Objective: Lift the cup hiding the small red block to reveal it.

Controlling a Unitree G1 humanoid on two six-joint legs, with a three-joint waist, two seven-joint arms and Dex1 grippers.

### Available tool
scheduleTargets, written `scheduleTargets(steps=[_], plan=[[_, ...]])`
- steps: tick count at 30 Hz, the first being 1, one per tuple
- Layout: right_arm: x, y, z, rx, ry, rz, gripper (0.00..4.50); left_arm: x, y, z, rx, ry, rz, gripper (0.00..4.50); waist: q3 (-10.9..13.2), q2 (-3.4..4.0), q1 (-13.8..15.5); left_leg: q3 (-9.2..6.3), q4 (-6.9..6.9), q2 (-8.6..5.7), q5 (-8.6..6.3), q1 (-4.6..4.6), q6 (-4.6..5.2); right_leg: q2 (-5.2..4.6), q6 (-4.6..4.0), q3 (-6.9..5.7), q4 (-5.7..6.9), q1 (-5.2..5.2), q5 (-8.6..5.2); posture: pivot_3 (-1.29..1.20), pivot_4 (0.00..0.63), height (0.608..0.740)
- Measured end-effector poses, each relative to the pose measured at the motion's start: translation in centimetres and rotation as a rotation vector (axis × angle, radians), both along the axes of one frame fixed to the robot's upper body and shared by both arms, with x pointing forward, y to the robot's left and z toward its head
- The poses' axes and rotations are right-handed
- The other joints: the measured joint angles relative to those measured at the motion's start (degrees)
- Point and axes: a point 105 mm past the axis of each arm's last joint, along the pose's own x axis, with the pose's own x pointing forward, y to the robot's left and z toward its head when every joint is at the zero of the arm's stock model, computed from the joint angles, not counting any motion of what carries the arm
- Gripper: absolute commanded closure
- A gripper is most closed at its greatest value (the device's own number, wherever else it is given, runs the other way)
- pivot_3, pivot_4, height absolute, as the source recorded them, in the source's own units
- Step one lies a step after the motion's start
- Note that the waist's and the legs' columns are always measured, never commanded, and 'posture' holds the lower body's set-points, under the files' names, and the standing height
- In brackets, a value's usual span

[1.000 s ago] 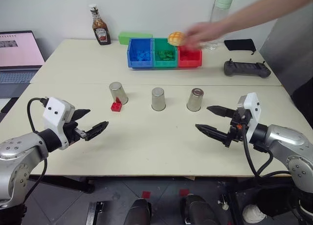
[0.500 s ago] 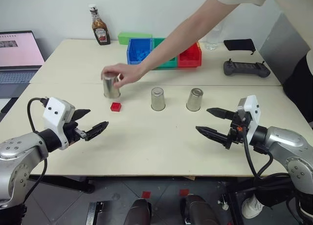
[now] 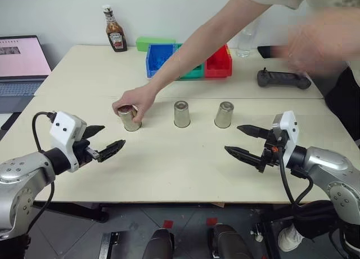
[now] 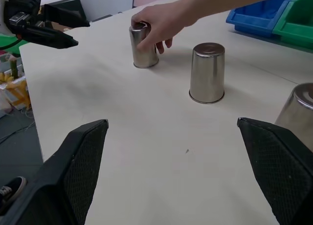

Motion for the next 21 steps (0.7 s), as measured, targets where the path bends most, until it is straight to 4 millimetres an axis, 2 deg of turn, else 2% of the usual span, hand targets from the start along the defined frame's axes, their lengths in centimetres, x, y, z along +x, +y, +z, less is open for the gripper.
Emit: scheduleTargets(steps=[21], plan=[[0.05,-0.09,-0.10,-0.010,-0.005,-0.006,0.00,0.11,-0.18,0.06,0.001,-0.002,-0.007,0.01,0.00,0.00,0.00,0.00,-0.01,0.00,0.00,0.00,0.00,0.00,0.00,0.00,0.00,0.00,0.00,0.00,0.150,0.740]])
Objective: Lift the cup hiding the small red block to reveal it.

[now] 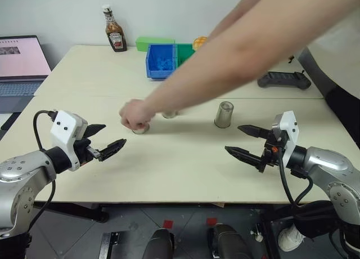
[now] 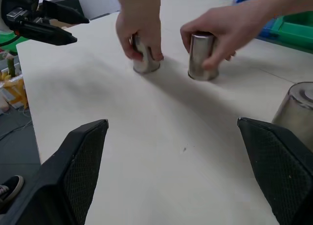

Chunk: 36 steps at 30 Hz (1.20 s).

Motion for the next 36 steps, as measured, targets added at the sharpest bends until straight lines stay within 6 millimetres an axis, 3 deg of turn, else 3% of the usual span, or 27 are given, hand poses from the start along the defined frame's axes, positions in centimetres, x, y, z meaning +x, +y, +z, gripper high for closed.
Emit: scheduleTargets(steps=[17,23,26,32,36], plan=[[-0.1,0.2,-0.2,0.021,0.009,0.002,0.00,-0.1,-0.3,0.0,0.001,0.009,-0.031,0.01,0.00,0.00,-0.01,0.00,0.01,0.01,0.00,0.00,0.00,0.00,0.00,0.00,0.00,0.00,0.00,0.00,0.150,0.740],[-0.1,2.9,-0.1,0.022,-0.009,0.092,0.00,-0.3,-0.6,0.6,0.012,0.014,-0.077,0.01,0.00,0.00,-0.13,-0.01,0.00,0.05,0.00,0.02,0.00,0.07,0.00,0.00,0.00,-0.01,0.00,0.00,0.150,0.740],[1.3,4.8,-0.3,0.024,-0.034,0.084,0.00,-0.2,-0.8,0.7,0.017,0.012,-0.089,0.01,0.00,0.00,-0.21,0.01,0.01,0.06,0.00,0.01,0.00,0.08,0.00,0.02,0.01,-0.04,0.00,0.00,0.150,0.740],[6.0,6.5,0.5,0.024,-0.079,-0.067,0.00,-0.1,-1.1,0.9,0.022,0.015,-0.112,0.01,0.00,0.01,-0.17,0.00,-0.02,0.05,0.00,-0.01,-0.01,0.08,-0.02,0.02,0.01,-0.07,0.01,0.00,0.150,0.740],[7.4,8.6,-0.4,-0.002,-0.047,-0.070,0.00,0.0,-1.8,0.6,0.016,0.029,-0.144,0.01,0.00,0.01,-0.16,-0.01,-0.05,0.06,0.00,-0.04,-0.01,0.07,-0.04,0.00,0.02,-0.10,0.02,0.00,0.150,0.740]])
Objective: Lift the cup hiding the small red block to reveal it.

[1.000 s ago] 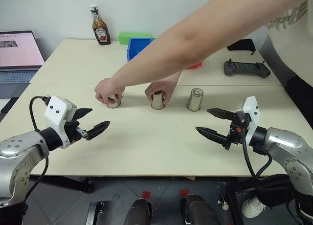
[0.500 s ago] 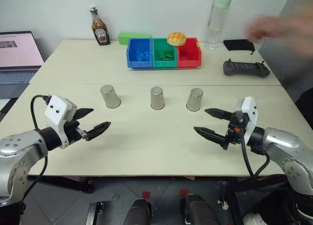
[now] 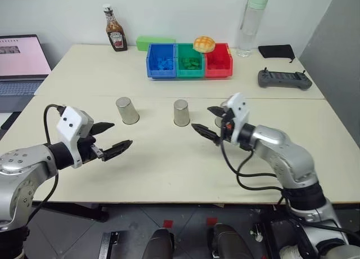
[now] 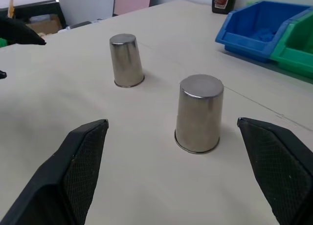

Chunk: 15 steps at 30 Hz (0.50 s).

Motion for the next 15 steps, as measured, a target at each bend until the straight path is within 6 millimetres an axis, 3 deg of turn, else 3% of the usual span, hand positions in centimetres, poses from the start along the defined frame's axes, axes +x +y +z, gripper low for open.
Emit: scheduleTargets(steps=[9,15], plan=[[5.1,4.0,1.1,-0.020,0.033,-0.095,0.00,-1.1,-1.8,-0.5,-0.011,0.071,-0.142,0.01,0.02,0.03,-0.28,0.00,-0.02,0.02,0.00,0.01,0.00,0.01,-0.11,-0.03,0.02,-0.03,0.06,0.00,0.150,0.740],[6.5,4.9,-1.0,-0.050,0.102,-0.118,0.00,-1.2,-1.9,-0.8,-0.005,0.082,-0.149,0.01,0.02,0.04,-0.18,0.04,-0.03,-0.03,0.00,-0.02,0.00,-0.01,-0.12,0.01,-0.01,-0.05,0.06,0.00,0.150,0.740]])
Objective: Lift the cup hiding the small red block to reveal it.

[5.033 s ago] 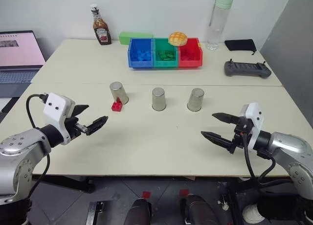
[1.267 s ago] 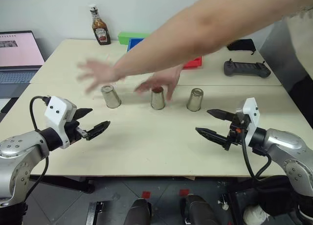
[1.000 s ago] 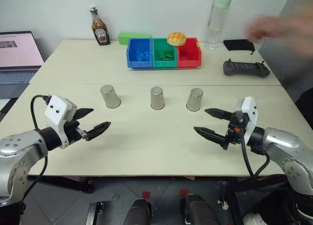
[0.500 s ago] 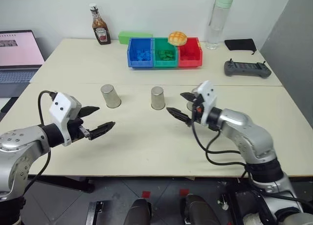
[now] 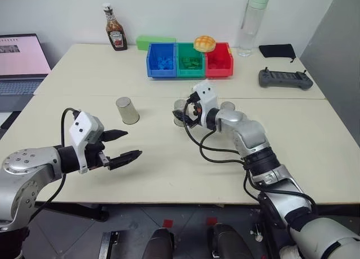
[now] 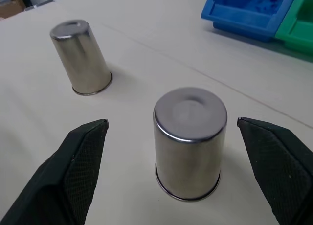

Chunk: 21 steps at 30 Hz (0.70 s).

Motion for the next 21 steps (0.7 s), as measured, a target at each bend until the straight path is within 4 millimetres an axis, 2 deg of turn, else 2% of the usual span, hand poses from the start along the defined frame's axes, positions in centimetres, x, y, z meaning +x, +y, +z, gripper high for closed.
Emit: scheduleTargets(steps=[6,11,15,21], plan=[[1.7,0.9,0.4,-0.014,-0.022,-0.031,0.00,0.0,-0.1,-0.5,0.020,0.003,-0.004,0.01,0.01,0.01,-0.36,-0.02,-0.01,0.05,0.00,0.02,0.00,0.04,-0.04,-0.03,0.04,-0.01,0.02,0.00,0.150,0.740],[2.1,1.4,-0.9,-0.040,0.004,-0.034,0.00,0.1,0.0,-0.6,0.030,-0.001,0.006,0.01,0.01,0.02,-0.49,-0.02,-0.02,0.04,0.00,0.01,0.00,0.04,-0.04,-0.01,0.02,-0.02,0.02,0.00,0.150,0.740],[2.7,1.7,-0.9,-0.039,-0.011,-0.050,0.00,0.2,0.0,-0.6,0.031,-0.008,0.006,0.01,0.02,0.03,-0.59,-0.03,-0.02,0.04,0.00,0.01,0.00,0.04,-0.04,-0.03,0.03,-0.02,0.02,0.00,0.150,0.740],[3.1,2.0,-1.0,-0.043,-0.019,-0.058,1.14,0.4,-0.1,-0.7,0.032,-0.009,0.006,0.00,0.02,0.03,-0.83,-0.03,-0.03,0.04,0.00,0.02,0.00,0.04,-0.04,-0.02,0.03,-0.02,0.02,0.00,0.150,0.740]])
